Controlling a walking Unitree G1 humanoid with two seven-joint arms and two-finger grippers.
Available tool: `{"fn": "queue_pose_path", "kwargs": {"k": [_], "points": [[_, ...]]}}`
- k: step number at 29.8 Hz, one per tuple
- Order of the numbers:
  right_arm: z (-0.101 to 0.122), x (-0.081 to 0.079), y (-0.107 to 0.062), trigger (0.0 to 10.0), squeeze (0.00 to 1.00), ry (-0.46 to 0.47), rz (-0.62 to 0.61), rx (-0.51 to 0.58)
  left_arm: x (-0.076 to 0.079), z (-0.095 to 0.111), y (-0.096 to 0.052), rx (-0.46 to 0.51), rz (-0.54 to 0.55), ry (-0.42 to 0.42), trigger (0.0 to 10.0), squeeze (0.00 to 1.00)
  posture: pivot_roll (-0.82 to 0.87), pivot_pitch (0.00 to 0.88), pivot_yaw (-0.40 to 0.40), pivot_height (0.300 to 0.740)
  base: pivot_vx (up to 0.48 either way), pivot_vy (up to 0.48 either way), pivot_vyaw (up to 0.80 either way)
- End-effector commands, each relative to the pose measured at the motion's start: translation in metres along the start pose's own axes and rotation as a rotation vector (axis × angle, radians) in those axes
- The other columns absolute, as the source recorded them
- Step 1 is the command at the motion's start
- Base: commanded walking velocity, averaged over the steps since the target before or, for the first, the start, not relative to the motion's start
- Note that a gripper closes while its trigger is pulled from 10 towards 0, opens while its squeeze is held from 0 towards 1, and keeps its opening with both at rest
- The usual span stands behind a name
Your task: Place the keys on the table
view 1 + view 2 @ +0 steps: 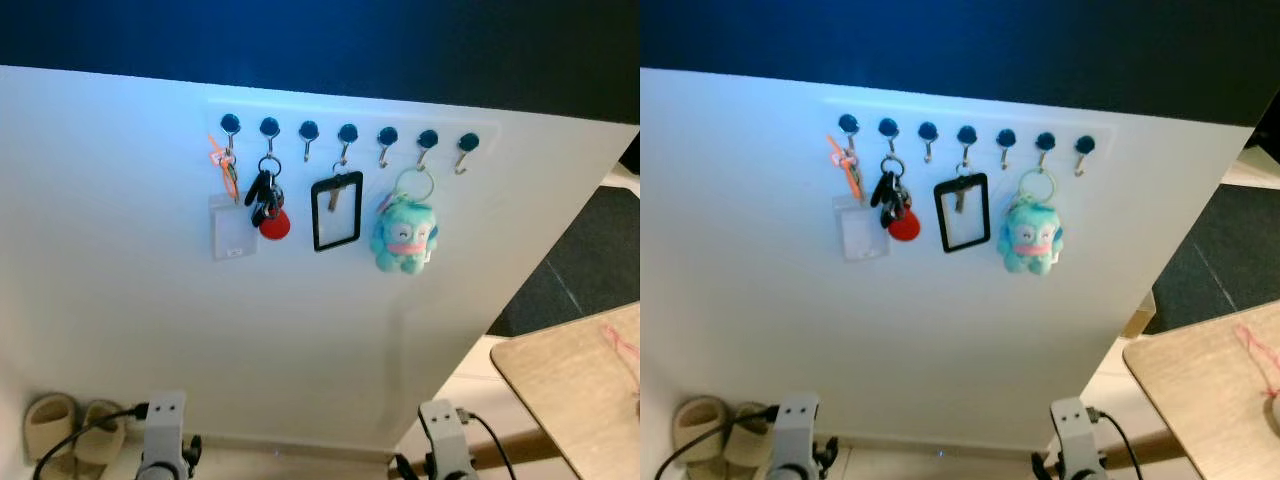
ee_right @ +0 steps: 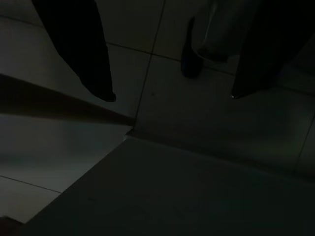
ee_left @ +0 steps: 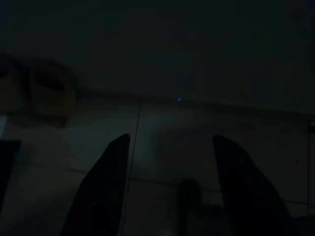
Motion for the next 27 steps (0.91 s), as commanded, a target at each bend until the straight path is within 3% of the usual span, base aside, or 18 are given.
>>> {"fn": "queue_pose_path", "kwargs": {"k": [1,17,27], "points": [[-0.003,-0.006,0.0,10.0,0.0,0.001,0.01,-0.014,0.0,0.0,0.0,0.003,-0.002,0.005,10.0,0.0,0.03,0.061,-0.051,0.74,0.0,0.48,0.0],[-0.006,-0.011,0.0,10.0,0.0,0.007,0.01,-0.019,0.004,0.012,0.001,0.065,-0.061,0.034,10.0,0.0,0.04,0.06,-0.039,0.74,0.0,0.05,0.0],[-0.006,-0.01,0.0,10.0,0.0,0.005,0.005,-0.019,0.009,0.013,0.001,0.073,-0.087,0.064,10.0,0.0,0.03,0.055,-0.041,0.74,0.0,-0.479,0.0]]}}
Point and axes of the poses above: a point about 5 cm out from each wrist's last joint towards the gripper, its own y axis pointing out of the wrist towards the gripper, its own z axis along the axis of the wrist's last joint, x = y × z, the point moved 3 cm from there along y, pointing out of the wrist towards the gripper
